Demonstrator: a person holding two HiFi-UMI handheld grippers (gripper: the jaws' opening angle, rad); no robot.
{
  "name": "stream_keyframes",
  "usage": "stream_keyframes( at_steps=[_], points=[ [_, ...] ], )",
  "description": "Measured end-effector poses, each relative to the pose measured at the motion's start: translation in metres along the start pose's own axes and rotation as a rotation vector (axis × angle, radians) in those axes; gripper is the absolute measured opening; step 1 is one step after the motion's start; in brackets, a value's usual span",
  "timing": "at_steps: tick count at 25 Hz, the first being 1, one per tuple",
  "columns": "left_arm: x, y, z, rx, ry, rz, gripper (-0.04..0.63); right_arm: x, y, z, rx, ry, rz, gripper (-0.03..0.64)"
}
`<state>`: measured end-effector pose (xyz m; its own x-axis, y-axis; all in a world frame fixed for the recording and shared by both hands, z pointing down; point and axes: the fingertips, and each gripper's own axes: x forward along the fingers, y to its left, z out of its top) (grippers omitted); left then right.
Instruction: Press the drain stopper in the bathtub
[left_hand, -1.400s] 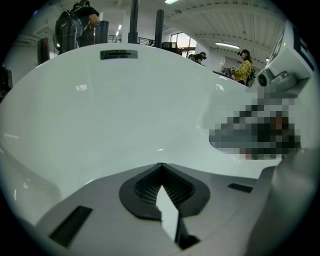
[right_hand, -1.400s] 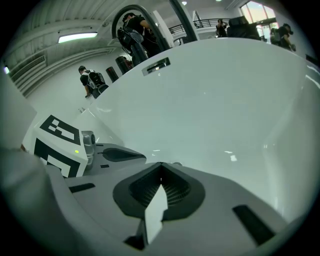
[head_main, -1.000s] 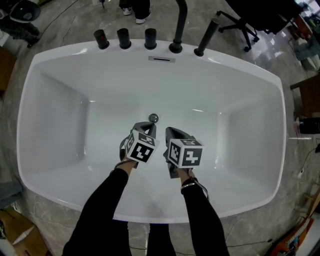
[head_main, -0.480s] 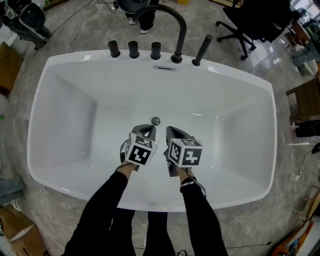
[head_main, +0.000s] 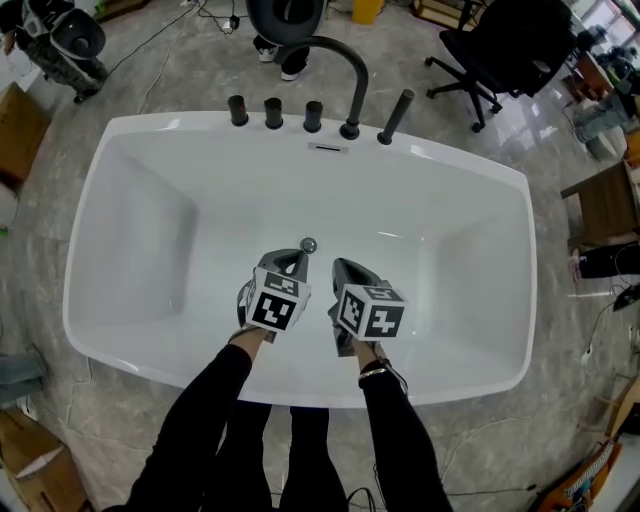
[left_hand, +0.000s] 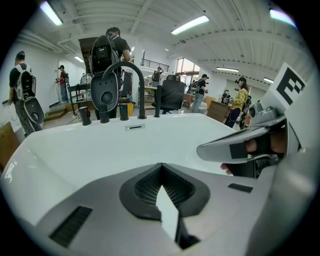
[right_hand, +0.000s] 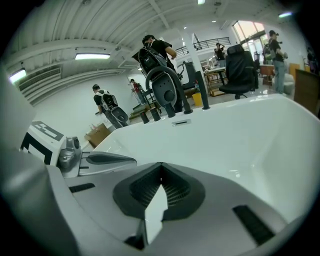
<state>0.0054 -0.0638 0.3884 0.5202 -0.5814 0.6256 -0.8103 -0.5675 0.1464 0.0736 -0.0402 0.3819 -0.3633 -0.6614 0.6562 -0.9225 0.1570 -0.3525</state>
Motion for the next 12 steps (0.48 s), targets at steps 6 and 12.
stream_keyframes(
  at_steps=[6, 12],
  points=[
    [-0.026, -0.004, 0.016, -0.012, -0.037, -0.005, 0.002, -0.02, 0.019, 0.01, -0.024, -0.02, 0.011, 0.001],
    [-0.054, -0.006, 0.037, -0.02, -0.069, -0.005, 0.002, -0.036, 0.035, 0.023, -0.046, -0.043, 0.019, 0.002]
  ],
)
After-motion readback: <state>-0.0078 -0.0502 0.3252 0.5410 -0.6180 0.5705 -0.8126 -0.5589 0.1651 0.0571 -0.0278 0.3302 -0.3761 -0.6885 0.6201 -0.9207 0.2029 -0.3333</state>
